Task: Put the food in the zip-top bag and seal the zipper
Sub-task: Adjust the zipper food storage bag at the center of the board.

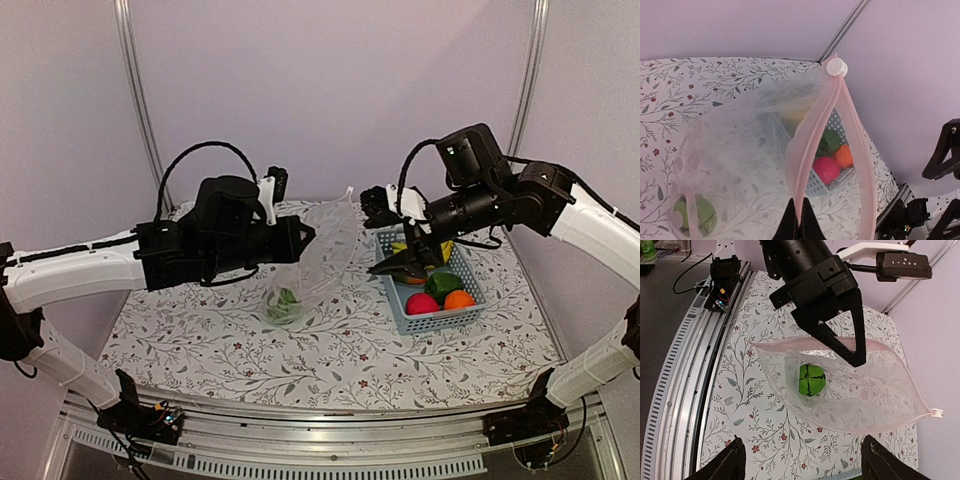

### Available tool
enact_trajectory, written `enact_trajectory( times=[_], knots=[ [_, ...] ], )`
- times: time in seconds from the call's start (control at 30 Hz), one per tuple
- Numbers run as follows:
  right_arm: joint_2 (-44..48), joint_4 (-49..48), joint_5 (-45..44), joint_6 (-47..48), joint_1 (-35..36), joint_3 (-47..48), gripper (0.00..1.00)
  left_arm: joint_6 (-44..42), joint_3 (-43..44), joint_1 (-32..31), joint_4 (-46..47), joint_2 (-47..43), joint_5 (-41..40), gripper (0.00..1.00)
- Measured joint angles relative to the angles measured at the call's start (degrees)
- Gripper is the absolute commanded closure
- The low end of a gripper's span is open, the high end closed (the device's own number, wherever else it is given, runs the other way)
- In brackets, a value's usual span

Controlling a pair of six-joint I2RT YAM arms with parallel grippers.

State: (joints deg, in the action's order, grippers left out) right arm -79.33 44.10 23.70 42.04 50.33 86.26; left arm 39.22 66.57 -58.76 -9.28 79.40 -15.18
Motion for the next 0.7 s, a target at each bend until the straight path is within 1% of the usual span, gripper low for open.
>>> enact_trajectory(
  times=[0.13, 0.27, 0.37, 0.47, 0.53, 0.6, 0.7],
  knots=[
    [-0.6, 0.1, -4.7, 4.2, 4.4, 0.0, 0.24, -1.9, 2.1, 0.0, -3.7, 0.0, 1.3, 1.00],
    [-3.3, -0.2, -10.2, 7.3, 8.5, 0.0, 0.27, -3.7, 6.0, 0.1, -7.9, 0.2, 3.1, 1.00],
    [-6.1, -0.6, -12.3, 8.6, 9.4, 0.4, 0.29, -4.7, 8.5, 0.1, -10.4, 0.5, 4.5, 1.00],
    [-8.2, -1.3, -14.0, 9.5, 9.5, 0.4, 0.34, -5.3, 9.2, 0.1, -12.4, 0.5, 5.4, 1.00],
    [-8.9, -1.7, -14.7, 9.8, 9.5, 0.5, 0.34, -5.7, 9.2, 0.1, -13.9, 0.6, 5.9, 0.94],
    [-9.2, -2.2, -15.3, 9.9, 9.6, 0.6, 0.34, -6.0, 9.5, 0.1, -15.1, 0.6, 5.8, 0.84],
    [-9.2, -3.3, -16.2, 9.9, 9.6, 0.6, 0.34, -6.3, 10.7, 0.1, -18.4, 0.7, 5.2, 0.79]
  ],
)
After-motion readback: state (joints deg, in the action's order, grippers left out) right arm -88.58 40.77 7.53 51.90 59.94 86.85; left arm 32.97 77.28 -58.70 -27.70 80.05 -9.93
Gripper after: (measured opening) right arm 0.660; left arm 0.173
